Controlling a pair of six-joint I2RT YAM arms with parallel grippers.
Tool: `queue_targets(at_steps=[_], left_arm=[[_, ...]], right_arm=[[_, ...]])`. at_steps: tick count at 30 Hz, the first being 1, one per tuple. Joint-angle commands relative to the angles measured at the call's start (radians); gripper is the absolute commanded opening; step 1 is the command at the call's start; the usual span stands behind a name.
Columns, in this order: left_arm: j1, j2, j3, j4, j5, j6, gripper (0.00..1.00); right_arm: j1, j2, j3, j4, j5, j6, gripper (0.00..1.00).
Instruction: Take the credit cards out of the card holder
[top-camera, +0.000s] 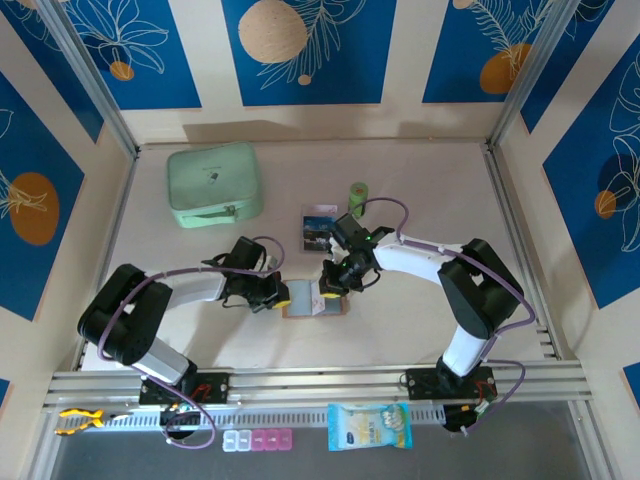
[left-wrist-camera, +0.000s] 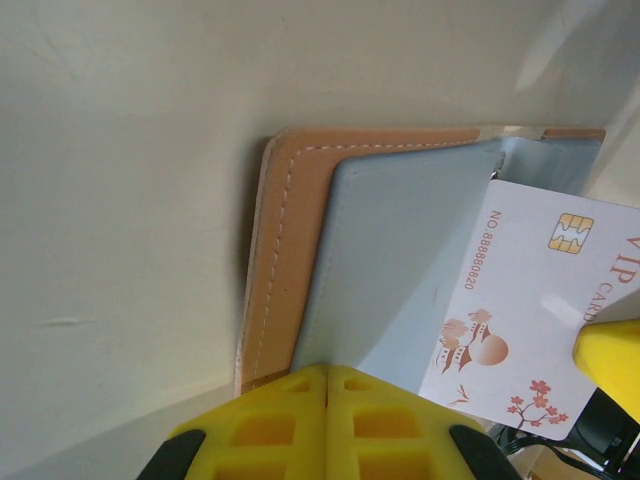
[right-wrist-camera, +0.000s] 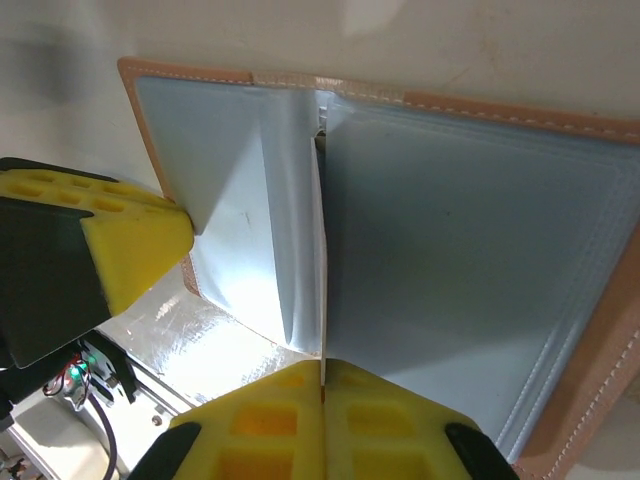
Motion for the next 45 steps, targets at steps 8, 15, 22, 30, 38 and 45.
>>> queue_targets(at_steps=[8, 15, 22, 30, 38, 45], left_arm=[[-0.005, -0.014, 0.028, -0.051, -0.034, 0.015, 0.0], [-0.003, -0.024, 0.048, -0.063, -0.037, 0.026, 0.04], [0.009, -0.037, 0.037, -0.071, -0.049, 0.043, 0.1], [0.013, 0.011, 0.013, -0.032, -0.015, 0.035, 0.11], [0.012, -0.022, -0.003, -0.043, -0.014, 0.026, 0.13], [0.017, -0.08, 0.018, -0.1, -0.051, 0.034, 0.16]], right_arm=[[-0.039, -0.116, 0.041, -0.117, 0.03, -0.094, 0.03], [-0.106, -0.136, 0.132, -0.223, 0.042, -0.434, 0.02], [-0.153, -0.087, 0.297, -0.316, 0.158, -0.928, 0.0], [-0.161, 0.041, 0.51, -0.366, 0.325, -1.366, 0.0], [-0.201, 0.247, 0.787, -0.45, 0.309, -1.511, 0.0], [-0.221, 0.392, 0.98, -0.515, 0.295, -1.568, 0.0]])
